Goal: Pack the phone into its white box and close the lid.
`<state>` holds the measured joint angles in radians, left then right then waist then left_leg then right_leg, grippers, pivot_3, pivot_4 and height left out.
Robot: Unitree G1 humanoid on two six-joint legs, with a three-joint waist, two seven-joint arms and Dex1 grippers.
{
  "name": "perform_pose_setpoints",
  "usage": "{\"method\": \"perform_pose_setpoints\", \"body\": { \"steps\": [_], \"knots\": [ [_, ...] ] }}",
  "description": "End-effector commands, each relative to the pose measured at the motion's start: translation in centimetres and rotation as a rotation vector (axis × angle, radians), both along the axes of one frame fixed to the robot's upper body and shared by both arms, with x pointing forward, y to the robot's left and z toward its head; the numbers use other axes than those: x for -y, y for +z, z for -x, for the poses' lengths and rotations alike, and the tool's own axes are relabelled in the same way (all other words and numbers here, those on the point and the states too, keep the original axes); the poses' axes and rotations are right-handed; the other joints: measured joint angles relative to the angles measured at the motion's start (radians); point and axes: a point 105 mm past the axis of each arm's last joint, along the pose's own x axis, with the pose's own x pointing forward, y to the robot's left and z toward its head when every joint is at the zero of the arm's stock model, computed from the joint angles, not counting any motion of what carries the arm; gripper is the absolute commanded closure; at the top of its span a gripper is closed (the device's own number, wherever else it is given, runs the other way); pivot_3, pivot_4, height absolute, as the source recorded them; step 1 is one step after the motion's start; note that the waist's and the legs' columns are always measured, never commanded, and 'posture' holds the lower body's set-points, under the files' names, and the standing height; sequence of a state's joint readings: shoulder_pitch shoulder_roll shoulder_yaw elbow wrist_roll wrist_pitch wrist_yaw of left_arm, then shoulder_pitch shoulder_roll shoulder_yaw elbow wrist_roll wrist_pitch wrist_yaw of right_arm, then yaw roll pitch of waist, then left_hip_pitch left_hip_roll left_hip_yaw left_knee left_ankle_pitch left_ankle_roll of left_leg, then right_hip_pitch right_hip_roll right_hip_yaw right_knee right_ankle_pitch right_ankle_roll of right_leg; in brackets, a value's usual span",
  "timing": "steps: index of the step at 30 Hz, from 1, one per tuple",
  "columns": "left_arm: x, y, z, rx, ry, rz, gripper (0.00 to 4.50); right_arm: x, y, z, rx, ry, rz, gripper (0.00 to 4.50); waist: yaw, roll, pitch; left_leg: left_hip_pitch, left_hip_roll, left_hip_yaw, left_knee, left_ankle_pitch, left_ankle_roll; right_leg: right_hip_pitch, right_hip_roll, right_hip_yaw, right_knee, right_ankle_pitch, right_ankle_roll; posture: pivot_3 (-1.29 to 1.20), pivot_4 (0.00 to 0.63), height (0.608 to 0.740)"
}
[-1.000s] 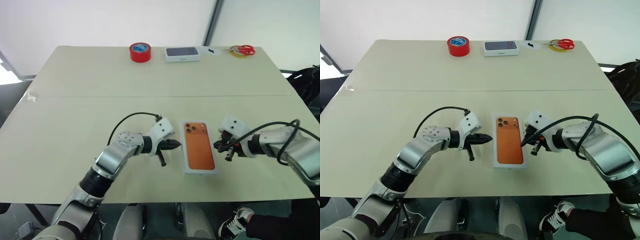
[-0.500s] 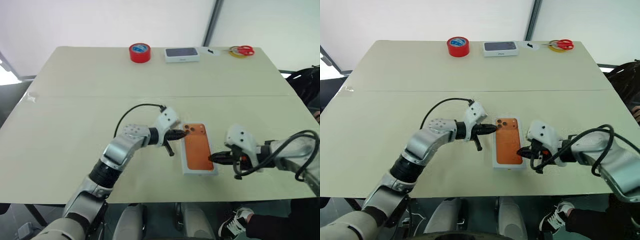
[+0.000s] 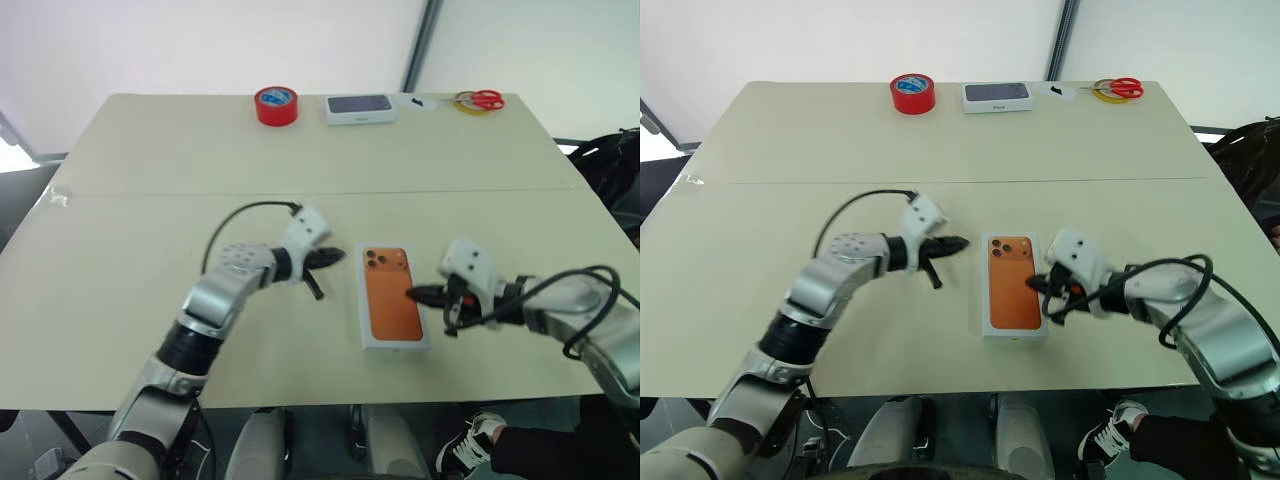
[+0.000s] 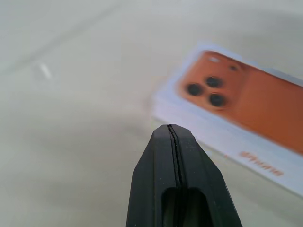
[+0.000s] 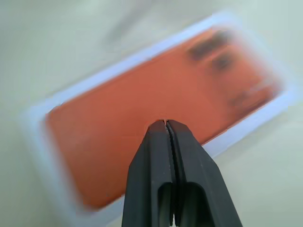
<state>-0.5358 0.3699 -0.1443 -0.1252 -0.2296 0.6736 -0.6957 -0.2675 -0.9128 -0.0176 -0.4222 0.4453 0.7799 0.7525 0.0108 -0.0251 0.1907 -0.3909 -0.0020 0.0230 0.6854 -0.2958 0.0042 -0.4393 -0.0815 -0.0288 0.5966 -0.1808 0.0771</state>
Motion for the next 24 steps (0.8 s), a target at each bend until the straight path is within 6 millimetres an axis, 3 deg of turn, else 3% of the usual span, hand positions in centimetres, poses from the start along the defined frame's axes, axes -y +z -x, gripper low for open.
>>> {"method": "perform_pose_setpoints", "body": {
  "steps": [1,6,9,15,24],
  "knots": [
    [-5.7,2.9,-0.4,0.118,0.188,0.052,4.5,3.2,2.2,-3.3,0.152,-0.164,-0.014,4.46,0.001,0.0,0.0,0.0,0.0,0.0,0.0,0.0,0.0,0.0,0.0,0.0,0.0,0.0,0.0,0.0,0.15,0.732],
    [-14.3,2.0,1.0,0.134,0.474,0.019,4.5,5.8,3.0,-6.3,0.204,-0.28,-0.107,4.46,0.0,0.0,0.0,0.0,-0.001,0.001,0.0,0.0,0.0,0.0,-0.001,0.0,-0.001,0.0,0.0,0.0,0.15,0.732],
    [-17.0,1.4,2.4,0.119,0.572,0.013,4.5,6.0,2.4,-7.1,0.201,-0.284,-0.124,4.46,0.003,0.0,0.0,0.0,-0.001,0.001,0.0,0.0,0.0,0.001,-0.001,0.0,-0.001,0.0,0.0,0.0,0.15,0.732],
    [-18.8,1.2,2.8,0.116,0.64,-0.01,4.5,4.5,2.0,-7.7,0.22,-0.26,-0.153,4.46,0.002,0.0,0.0,0.0,-0.001,0.001,0.0,0.0,0.0,0.001,-0.002,0.0,0.0,0.0,-0.001,0.0,0.15,0.732],
    [-19.9,1.7,3.0,0.119,0.68,-0.008,4.5,3.5,1.3,-7.4,0.218,-0.244,-0.181,4.46,0.0,0.0,0.0,0.0,-0.001,0.001,0.0,0.0,0.0,0.001,-0.002,0.0,0.0,0.001,0.0,0.0,0.15,0.732]
  ]
}}
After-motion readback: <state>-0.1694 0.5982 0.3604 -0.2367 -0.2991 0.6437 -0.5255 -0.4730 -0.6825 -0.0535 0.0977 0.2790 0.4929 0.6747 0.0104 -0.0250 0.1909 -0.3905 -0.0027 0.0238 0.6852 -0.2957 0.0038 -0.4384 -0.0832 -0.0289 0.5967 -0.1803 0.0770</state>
